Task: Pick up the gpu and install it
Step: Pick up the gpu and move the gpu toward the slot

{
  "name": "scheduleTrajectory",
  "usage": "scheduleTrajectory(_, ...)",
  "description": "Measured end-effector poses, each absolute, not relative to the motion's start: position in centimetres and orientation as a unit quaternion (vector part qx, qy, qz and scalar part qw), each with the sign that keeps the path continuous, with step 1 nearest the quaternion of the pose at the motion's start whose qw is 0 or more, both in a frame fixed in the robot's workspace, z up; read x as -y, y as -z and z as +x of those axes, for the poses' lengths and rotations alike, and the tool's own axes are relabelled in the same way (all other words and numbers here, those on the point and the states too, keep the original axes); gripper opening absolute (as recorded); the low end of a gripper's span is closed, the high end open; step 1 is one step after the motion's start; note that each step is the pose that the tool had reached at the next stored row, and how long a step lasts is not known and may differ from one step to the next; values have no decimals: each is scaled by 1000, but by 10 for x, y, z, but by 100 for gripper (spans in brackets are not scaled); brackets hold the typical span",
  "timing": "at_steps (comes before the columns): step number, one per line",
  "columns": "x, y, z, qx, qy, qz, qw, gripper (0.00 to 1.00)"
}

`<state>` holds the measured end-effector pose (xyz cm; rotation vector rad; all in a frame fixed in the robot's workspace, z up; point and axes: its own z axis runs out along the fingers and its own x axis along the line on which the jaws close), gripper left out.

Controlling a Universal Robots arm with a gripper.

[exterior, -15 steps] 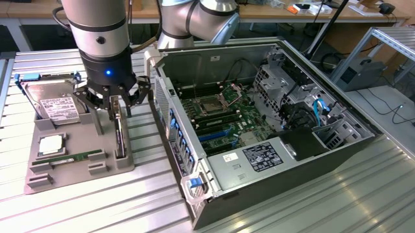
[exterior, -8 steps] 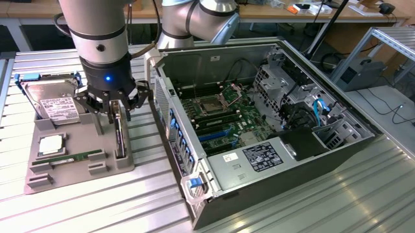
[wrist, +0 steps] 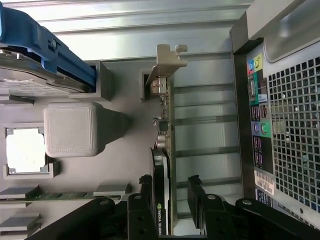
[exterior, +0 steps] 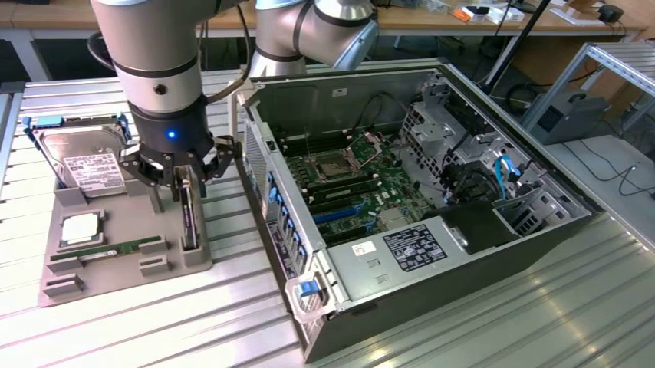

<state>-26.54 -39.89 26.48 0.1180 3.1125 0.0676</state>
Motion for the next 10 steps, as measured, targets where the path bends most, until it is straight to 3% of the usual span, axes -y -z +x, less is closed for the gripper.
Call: scheduleTrajectory(10, 399, -249, -266, -999, -22, 38, 13, 42)
